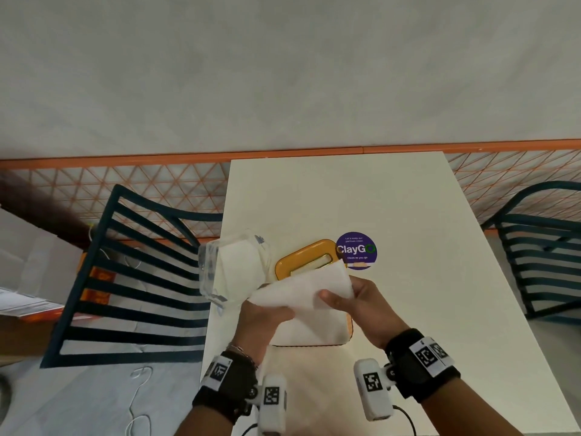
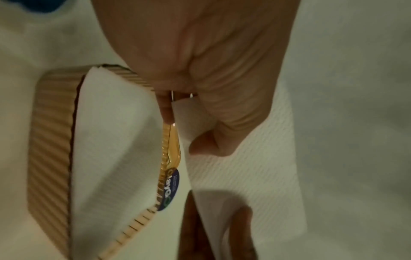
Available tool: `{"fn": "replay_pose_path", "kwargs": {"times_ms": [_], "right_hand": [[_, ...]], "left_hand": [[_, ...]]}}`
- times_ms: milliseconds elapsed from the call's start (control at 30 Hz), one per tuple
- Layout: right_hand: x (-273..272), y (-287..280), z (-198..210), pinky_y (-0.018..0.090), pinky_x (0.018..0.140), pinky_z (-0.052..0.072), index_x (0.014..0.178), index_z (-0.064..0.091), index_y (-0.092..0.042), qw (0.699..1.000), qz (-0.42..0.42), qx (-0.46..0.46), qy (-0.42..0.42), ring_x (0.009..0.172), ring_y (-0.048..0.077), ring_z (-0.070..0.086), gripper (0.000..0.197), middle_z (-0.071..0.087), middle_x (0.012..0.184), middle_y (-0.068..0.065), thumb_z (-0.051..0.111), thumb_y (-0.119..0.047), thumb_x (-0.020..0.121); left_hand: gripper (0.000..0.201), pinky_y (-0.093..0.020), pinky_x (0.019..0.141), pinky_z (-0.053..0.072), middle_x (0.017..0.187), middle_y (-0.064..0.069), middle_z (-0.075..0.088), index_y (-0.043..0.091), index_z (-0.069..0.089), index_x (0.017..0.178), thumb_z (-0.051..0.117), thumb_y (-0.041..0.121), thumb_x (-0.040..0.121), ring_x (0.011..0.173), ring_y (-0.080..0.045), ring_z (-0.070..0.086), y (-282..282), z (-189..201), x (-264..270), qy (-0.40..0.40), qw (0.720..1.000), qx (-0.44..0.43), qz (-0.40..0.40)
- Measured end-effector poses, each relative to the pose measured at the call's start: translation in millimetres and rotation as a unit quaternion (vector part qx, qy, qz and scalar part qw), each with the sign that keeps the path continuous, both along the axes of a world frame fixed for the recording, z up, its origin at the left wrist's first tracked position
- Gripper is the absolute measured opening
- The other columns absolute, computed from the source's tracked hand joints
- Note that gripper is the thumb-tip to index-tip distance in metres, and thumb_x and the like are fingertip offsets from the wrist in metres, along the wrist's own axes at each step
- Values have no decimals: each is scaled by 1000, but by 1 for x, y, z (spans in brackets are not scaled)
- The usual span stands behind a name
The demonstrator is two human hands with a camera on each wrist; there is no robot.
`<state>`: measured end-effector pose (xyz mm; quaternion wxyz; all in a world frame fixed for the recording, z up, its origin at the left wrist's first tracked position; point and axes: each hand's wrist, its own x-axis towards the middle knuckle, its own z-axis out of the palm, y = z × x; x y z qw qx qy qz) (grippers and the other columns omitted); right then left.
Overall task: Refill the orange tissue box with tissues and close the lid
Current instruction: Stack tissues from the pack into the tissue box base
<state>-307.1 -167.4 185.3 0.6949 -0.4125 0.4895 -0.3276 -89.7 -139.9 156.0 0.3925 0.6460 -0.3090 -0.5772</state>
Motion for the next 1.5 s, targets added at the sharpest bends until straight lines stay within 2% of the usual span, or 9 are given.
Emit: {"fn": "replay_pose_path", "kwargs": {"times_ms": [200,333,400,533,900,1000,1133,1333,1500], "right_hand": [[-8,7,-20,29,84,57,104,79,-30,982,39,-73,167,96,9,72,22,78,102,-10,79,-17,85],[-7,14,-31,20,77,54,104,77,-35,980,27,-59,190,95,6,69,41,75,102,-15,87,-13,71],[-4,16,-34,21,78,57,106,76,-35,981,19,-61,184,97,6,69,47,75,104,-15,88,-11,68],[5,15,-36,27,83,59,105,77,-31,984,18,-69,166,97,8,69,42,76,104,-12,85,-7,72],[-16,8,-41,32,86,60,111,75,-25,963,33,-69,259,93,11,72,26,77,104,-10,79,-29,85],[-16,6,-39,34,88,61,113,74,-23,969,27,-56,238,94,11,73,26,77,104,-11,78,-27,87],[-12,4,-46,24,71,51,100,71,-21,921,62,-66,378,82,15,64,18,71,91,-6,78,-30,86],[-7,9,-52,11,58,38,122,64,-18,893,74,-49,441,77,4,57,38,65,95,-5,76,-19,87],[-5,10,-53,14,57,45,127,62,-16,893,71,-47,441,72,7,61,45,66,92,-3,77,-11,85]], "left_hand": [[39,-16,66,52,93,11,73,30,70,94,83,3,70,91,-11,68,6,-9,-4,-173,982,-24,-74],[58,-30,84,61,108,6,70,32,62,113,84,3,68,104,-15,66,8,-15,-8,-171,984,2,-51],[65,-37,89,63,112,4,68,32,59,119,84,4,66,106,-18,66,9,-16,-12,-157,987,6,-39],[57,-22,69,61,107,5,66,29,62,110,81,0,65,99,-15,64,11,-16,-24,-140,990,-13,-27],[26,-29,74,58,91,5,76,24,70,97,72,4,82,91,-16,70,8,-14,4,-117,993,-16,-13],[31,-32,80,61,100,7,76,30,68,104,77,10,82,96,-15,71,7,-16,13,-119,993,9,-14],[54,-37,88,61,110,7,74,32,59,127,81,18,80,97,-13,70,6,-25,17,-168,984,46,-47],[66,-28,88,57,122,-2,69,29,52,142,80,14,84,102,-16,68,7,-27,13,-219,973,37,-61],[64,-28,88,59,120,-2,73,26,52,142,78,9,86,97,-13,71,7,-28,10,-252,966,13,-54]]}}
